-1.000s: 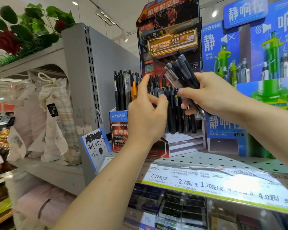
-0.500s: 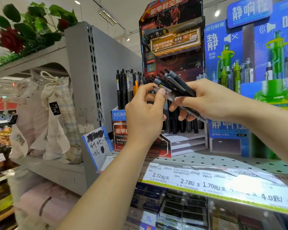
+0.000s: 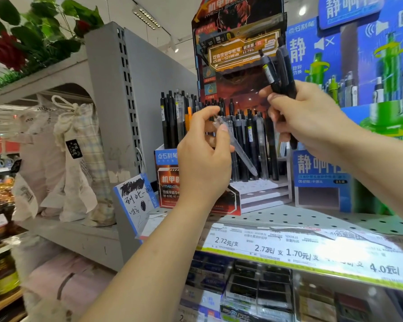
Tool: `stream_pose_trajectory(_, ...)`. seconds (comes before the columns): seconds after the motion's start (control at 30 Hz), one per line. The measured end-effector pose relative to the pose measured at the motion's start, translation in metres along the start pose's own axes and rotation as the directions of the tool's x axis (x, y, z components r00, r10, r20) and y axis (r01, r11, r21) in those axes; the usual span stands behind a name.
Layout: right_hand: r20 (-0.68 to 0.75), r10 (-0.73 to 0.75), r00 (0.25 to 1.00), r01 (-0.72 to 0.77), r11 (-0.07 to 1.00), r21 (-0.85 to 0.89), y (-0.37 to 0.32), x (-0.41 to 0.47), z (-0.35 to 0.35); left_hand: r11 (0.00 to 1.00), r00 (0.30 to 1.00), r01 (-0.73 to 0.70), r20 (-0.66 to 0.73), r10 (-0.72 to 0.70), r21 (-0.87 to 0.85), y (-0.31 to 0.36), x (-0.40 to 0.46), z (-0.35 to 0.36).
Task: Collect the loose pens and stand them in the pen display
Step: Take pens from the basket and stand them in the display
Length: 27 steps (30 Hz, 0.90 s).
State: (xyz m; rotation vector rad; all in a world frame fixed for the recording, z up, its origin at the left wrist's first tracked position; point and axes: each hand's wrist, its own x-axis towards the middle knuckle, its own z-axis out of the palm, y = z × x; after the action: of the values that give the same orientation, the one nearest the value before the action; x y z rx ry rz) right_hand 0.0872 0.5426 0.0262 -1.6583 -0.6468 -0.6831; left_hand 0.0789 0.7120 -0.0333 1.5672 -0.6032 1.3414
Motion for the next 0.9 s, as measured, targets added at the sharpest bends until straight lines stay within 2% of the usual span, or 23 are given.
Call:
stream_pose_trajectory(0.13,0.02,-0.003,1.0,0.004,1.0,-0.019,-0.0006,-0.0011,0.0001,0.998,0.998,-0.064,-0.012,0.063,-0.017,-0.0014,-0.0002,-0.0004)
stream_pose_trajectory(0.33,0.052,0.02,0.998,-0.017,0.999,-0.052,-0.0023,-0.0029,0.0013,0.986,0.991,-0.126,-0.028,0.13,0.111,-0.0037,-0.0022,0.0026)
stream_pose_trajectory(0.57,0.053,0.019,0.998,-0.016,0.998,-0.066,-0.0025,-0.0018,0.0025,0.999,0.999,-0.044,0.005,0.044,0.019,-0.002,0.0005,-0.0019)
stream_pose_trajectory(0.8,0.054,0.005,0.999,-0.001,0.997,-0.078,-0.0023,-0.0026,0.0013,0.981,0.991,-0.094,0.111,0.076,0.167,0.0003,0.0025,0.0012)
stream_pose_trajectory(0.9,0.05,0.003,0.999,0.001,0.997,-0.075,-0.0026,-0.003,0.0024,0.965,0.977,-0.093,0.21,0.041,0.243,0.0015,0.005,0.0017)
